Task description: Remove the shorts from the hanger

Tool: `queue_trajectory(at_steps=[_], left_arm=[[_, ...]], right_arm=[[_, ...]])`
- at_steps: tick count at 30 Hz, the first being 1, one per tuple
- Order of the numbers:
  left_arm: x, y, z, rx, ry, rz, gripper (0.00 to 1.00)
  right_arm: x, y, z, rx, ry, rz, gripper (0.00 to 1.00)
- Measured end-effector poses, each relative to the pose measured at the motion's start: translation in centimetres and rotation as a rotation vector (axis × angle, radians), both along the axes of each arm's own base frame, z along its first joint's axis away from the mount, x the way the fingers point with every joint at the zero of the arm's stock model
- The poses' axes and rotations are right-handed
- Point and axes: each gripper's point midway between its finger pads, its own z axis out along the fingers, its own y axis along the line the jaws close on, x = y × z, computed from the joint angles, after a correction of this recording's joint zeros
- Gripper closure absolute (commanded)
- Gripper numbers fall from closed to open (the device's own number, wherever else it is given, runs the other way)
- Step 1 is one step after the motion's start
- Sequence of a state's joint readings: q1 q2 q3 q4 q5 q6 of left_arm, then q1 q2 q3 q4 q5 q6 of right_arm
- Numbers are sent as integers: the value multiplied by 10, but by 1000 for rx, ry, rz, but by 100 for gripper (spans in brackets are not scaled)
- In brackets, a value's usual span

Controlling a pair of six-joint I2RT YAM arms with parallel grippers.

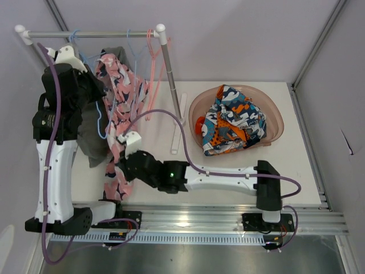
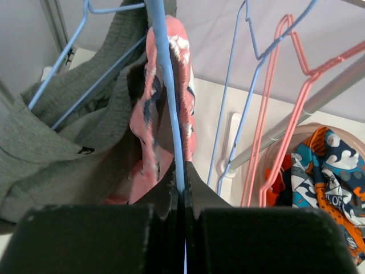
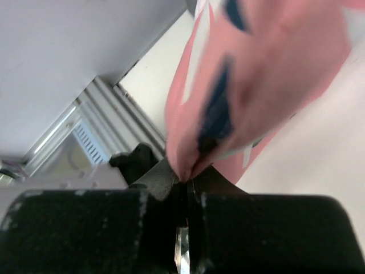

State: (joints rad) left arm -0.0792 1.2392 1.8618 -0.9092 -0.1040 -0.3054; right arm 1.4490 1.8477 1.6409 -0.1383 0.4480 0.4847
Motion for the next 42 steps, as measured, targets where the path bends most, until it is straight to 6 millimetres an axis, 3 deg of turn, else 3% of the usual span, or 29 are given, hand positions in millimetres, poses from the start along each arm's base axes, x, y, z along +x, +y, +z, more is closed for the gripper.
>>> queue_trajectory(at_steps=[3, 7, 9, 12, 14, 18, 20, 22, 26, 32, 38, 42], left_arm=[[-14, -2, -6, -17, -5, -13, 100], [-44, -5, -16, -43, -5, -33, 100], [-62, -6, -21, -49, -3, -40, 100], [-86, -3, -21, -48, -10, -39, 100], [-97, -1, -21, -44, -5, -28, 100], [-109, -2, -15, -55, -14, -36, 100], [-112, -8, -22, -75, -1, -63, 100], [-115, -18, -43, -107, 44, -104, 100], [-121, -34, -85, -166, 159, -166, 100], [-134, -48, -118, -249, 229, -202, 100], [-154, -54, -108, -297, 214, -220, 100], [-169, -57, -67, -320, 162, -244, 100]], right_arm=[[42, 19, 8, 6, -5, -36, 100], [121, 37, 36, 58, -27, -110, 100], [159, 34, 52, 82, -42, -154, 100], [191, 18, 58, 81, -44, -202, 100], [196, 10, 53, 71, -39, -214, 100], [170, -8, 8, -23, 9, -190, 100], [161, -9, -8, -53, 26, -176, 100], [157, -9, -16, -74, 35, -170, 100], [168, -13, -9, -72, 34, -189, 100], [198, -16, 30, -5, -4, -230, 100], [203, -19, 33, -6, -13, -243, 100], [193, -26, 11, -46, 1, -241, 100]])
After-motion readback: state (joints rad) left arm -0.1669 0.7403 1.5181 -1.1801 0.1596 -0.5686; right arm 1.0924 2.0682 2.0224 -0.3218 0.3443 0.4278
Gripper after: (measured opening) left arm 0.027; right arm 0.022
